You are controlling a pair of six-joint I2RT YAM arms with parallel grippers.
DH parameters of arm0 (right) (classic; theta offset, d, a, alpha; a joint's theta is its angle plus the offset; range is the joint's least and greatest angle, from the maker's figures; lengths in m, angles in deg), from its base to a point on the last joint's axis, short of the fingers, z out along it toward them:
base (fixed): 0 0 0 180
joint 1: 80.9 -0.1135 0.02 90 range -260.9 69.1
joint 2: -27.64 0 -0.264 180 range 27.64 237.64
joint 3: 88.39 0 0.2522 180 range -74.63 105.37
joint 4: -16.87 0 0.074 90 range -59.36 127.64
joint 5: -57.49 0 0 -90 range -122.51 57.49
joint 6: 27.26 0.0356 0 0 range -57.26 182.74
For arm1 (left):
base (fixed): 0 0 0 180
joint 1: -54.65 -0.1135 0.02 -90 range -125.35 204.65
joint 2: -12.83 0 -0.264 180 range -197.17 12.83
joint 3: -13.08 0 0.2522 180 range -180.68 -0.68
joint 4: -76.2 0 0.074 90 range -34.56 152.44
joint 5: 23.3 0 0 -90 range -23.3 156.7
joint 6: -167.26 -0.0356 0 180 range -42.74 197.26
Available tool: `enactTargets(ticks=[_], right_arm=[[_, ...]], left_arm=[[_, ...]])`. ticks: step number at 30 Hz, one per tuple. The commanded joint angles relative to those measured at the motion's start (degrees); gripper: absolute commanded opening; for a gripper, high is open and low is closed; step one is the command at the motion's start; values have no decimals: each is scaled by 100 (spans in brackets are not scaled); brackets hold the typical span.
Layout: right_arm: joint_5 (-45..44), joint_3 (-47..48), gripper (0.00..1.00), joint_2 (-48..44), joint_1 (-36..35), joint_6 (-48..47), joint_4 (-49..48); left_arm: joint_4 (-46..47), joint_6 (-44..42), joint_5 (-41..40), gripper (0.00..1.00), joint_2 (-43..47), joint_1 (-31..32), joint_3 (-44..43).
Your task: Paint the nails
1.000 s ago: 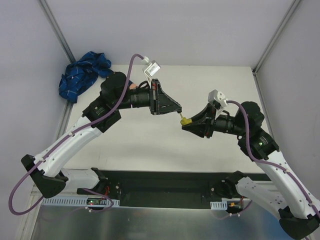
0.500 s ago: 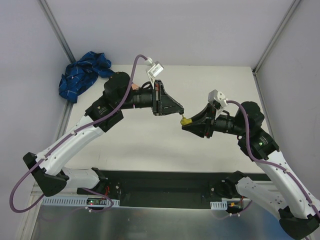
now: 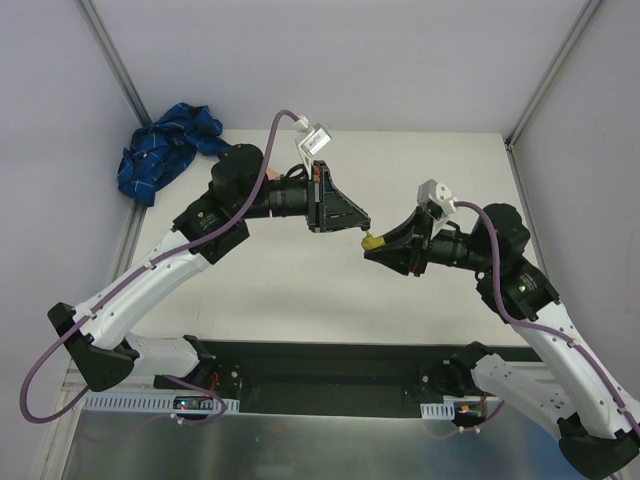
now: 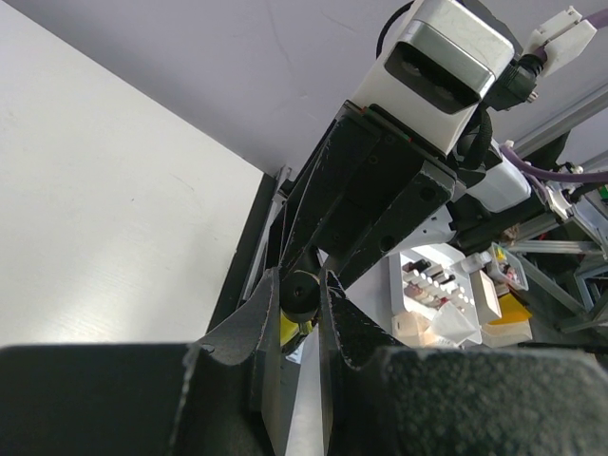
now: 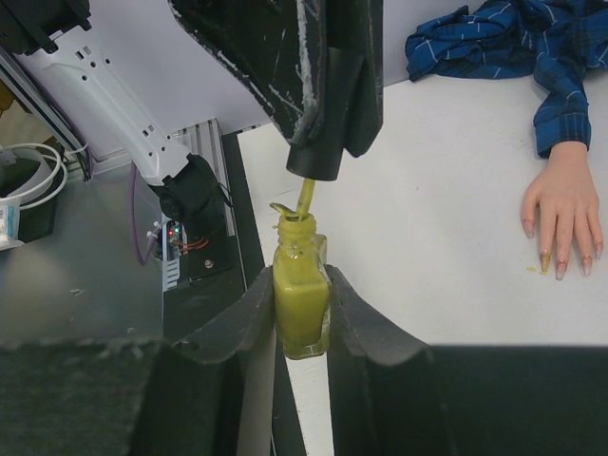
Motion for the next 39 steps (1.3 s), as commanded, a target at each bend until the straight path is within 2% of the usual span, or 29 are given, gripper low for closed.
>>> enactTargets(ticks=[1,28,35,39], right_arm=[[-50,115,0,-124,-23,21,-352],[29,97,0,-28,-50,372,-827],[-147,71,0,-19,-102,460,-853],[-375,19,0,-98,-120,556,-1204]], left_arm=[[206,-29,124,0,33,109,-203],[232,-82,10,0,-28,249,-9],[232,-152,-34,0,16,293,79],[232,-187,-87,0,95,320,219]])
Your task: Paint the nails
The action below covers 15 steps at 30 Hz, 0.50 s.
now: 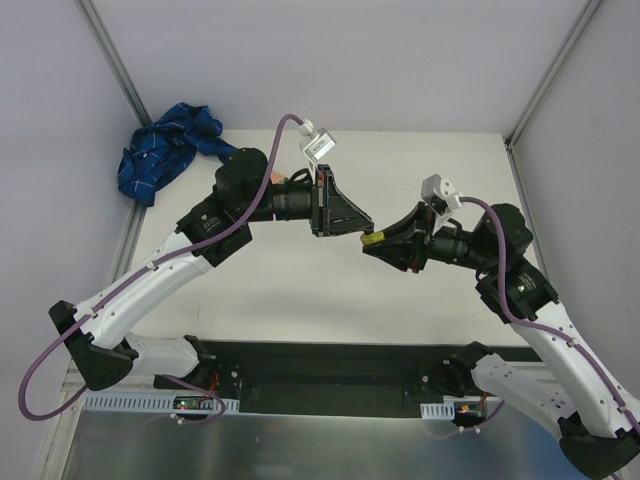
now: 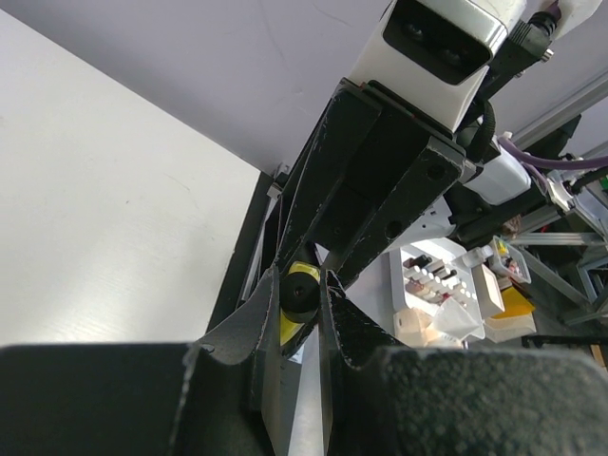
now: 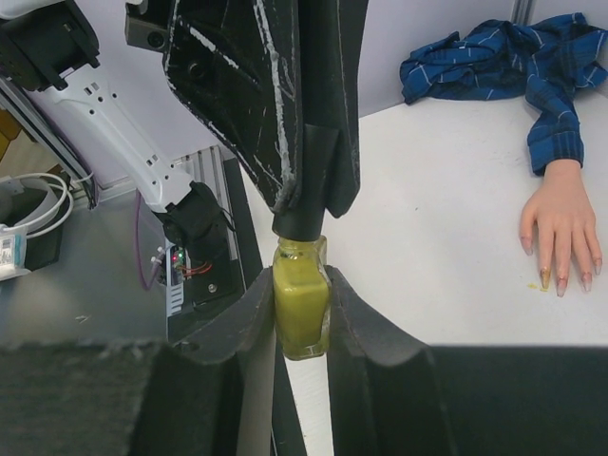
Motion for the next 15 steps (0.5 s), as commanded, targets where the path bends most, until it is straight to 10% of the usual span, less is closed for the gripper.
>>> enactTargets(ticks=[1,15], right_arm=[[-259,-10,0,-128,-50,222,-881],[-603,200,0,170,-323,856,-2297]], left_arm=[[149,-128,-69,0,115,123,224],[545,-857,481,0,352,220,918]])
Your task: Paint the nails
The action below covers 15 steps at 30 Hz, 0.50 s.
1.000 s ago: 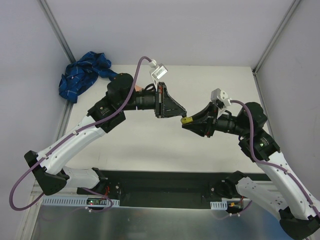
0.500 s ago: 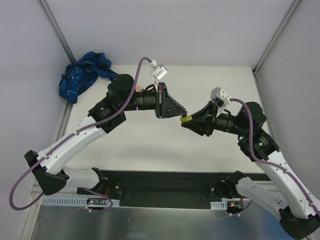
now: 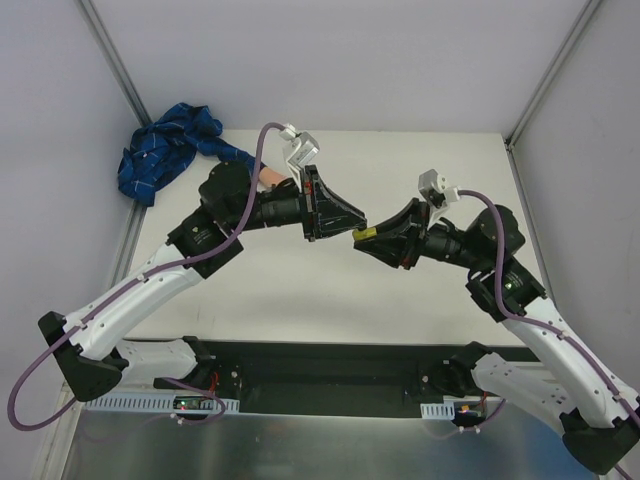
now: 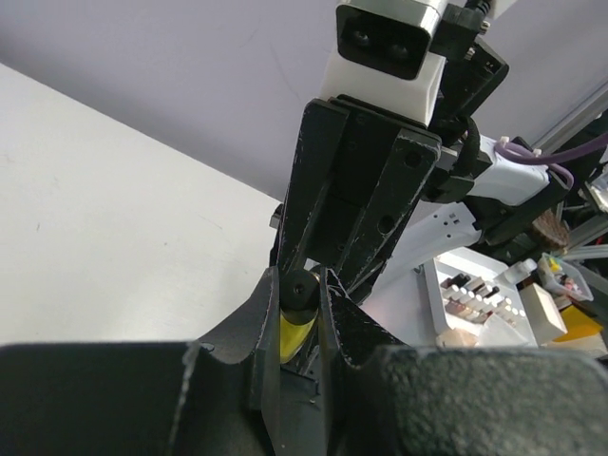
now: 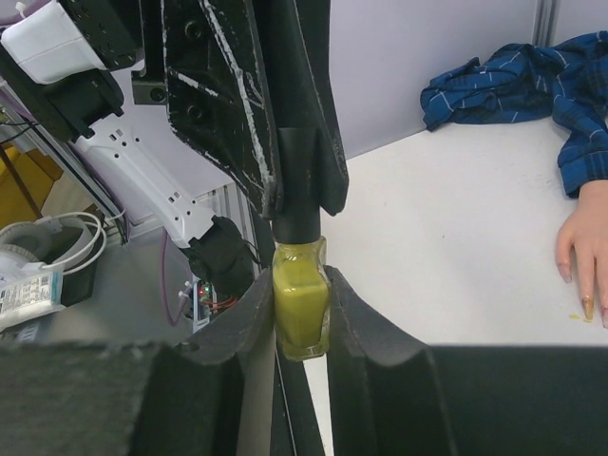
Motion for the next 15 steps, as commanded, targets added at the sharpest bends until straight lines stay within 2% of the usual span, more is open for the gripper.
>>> enactTargets(ticks=[1,7,10,11,13,14,15], right_arm=[[-207,633,0,122,-69,-30,-1213],[934,844,0,333,-95,294,-1862],[1498,871,0,579,-104,1416,-3204],[1725,915,0,815,-104,2195,-4174],[1858,967,0,1132,-104,3103,-5215],[1894,1011,0,1447,-104,3491,-6213],[1894,1142,0,1598,-104,4286,-6632]], left_arm=[[-177,-449,951,0,-148,185,287],[-54,-739,2786,0,-324,185,304],[339,-906,3052,0,-150,237,523],[525,-932,3210,0,-97,264,603],[1251,-863,3596,0,26,273,849],[1369,-828,3659,0,36,273,902],[1440,-827,3738,0,18,273,859]])
